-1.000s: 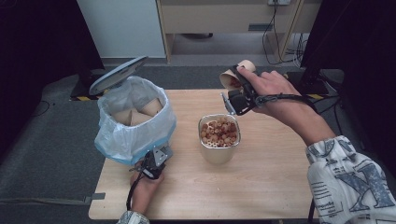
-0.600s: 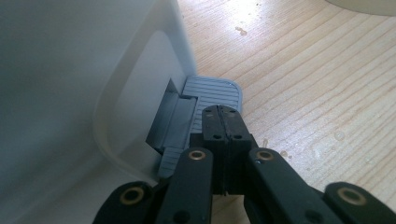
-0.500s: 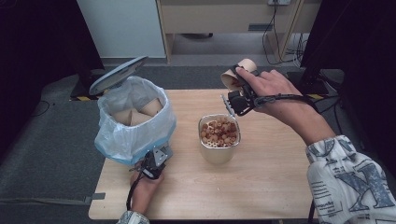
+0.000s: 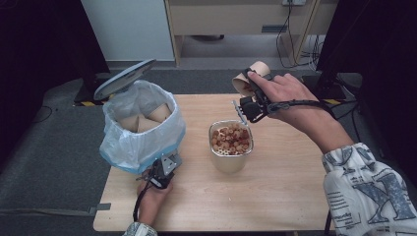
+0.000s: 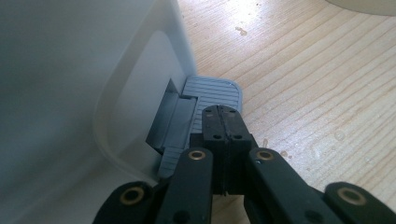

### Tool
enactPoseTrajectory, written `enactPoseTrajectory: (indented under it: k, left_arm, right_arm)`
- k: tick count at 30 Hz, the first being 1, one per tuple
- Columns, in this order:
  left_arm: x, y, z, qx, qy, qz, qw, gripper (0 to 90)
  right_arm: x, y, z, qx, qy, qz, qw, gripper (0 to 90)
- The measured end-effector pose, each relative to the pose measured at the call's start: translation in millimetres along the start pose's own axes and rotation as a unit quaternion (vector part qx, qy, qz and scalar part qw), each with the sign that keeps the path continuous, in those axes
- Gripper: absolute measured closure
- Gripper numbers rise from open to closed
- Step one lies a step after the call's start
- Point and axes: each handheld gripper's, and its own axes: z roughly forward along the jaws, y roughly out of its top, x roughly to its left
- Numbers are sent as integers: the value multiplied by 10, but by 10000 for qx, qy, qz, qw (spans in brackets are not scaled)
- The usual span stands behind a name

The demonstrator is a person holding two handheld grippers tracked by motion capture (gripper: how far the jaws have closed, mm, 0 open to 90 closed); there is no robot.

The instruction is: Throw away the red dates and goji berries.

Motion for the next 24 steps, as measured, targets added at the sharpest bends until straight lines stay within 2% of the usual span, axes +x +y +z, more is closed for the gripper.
enactPoseTrajectory:
  k: [20, 22, 24]
  left_arm:
    - [-1, 1, -1, 6, 6, 7, 10000, 891]
    - [-3, 1, 0, 6, 8, 12, 10000, 892]
    - [-3, 1, -1, 8, 11, 9, 10000, 891]
  right_arm:
    - [-18, -4, -21, 15, -45, -42, 10000, 375]
    - [-46, -18, -28, 32, -71, -52, 10000, 377]
    - [-113, -35, -39, 98, -246, -59, 9996, 384]
